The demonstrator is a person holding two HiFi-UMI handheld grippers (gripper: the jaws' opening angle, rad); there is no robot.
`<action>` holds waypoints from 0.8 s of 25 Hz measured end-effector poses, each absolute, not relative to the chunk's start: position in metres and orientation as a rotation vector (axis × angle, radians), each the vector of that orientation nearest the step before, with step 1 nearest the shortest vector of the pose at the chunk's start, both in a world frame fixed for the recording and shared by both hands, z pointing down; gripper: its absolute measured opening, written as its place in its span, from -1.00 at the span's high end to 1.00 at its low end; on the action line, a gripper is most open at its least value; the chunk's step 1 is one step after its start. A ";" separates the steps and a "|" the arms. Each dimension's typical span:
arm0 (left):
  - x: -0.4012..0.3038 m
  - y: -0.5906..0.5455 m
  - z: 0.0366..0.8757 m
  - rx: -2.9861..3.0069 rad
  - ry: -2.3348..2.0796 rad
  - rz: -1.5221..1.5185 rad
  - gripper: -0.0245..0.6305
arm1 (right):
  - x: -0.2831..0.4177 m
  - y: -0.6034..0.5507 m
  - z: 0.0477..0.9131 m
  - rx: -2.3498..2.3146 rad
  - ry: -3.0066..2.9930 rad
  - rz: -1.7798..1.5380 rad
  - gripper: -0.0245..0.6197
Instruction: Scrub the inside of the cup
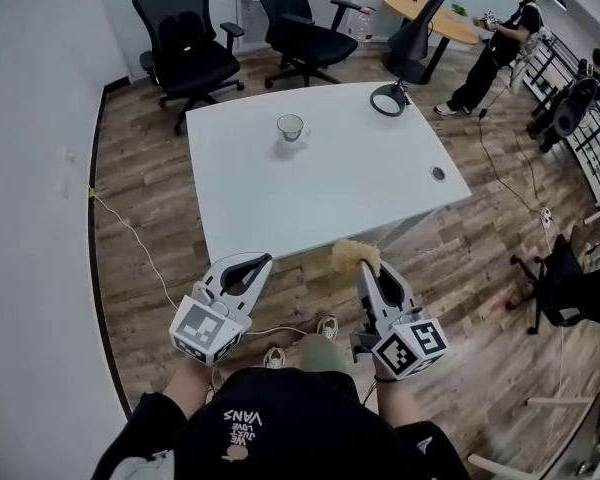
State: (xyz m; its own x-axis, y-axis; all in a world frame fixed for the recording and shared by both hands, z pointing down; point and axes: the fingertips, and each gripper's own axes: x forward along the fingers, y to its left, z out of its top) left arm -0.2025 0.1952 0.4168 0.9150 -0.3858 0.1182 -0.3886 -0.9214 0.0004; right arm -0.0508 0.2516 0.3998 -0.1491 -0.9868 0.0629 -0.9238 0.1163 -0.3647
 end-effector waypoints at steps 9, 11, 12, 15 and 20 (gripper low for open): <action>-0.154 0.164 0.408 3.022 -0.752 0.179 0.89 | 0.000 0.206 0.392 -1.796 2.286 -0.471 0.68; -0.144 0.154 0.406 3.014 -0.800 0.175 0.89 | 0.012 0.193 0.390 -1.766 2.314 -0.464 0.68; -0.139 0.149 0.405 3.007 -0.825 0.174 0.89 | 0.019 0.187 0.390 -1.751 2.326 -0.465 0.68; -0.118 0.137 0.404 2.985 -0.894 0.176 0.89 | 0.043 0.171 0.391 -1.703 2.356 -0.476 0.68; -0.090 0.124 0.406 2.945 -1.014 0.166 0.89 | 0.077 0.151 0.394 -1.619 2.412 -0.491 0.68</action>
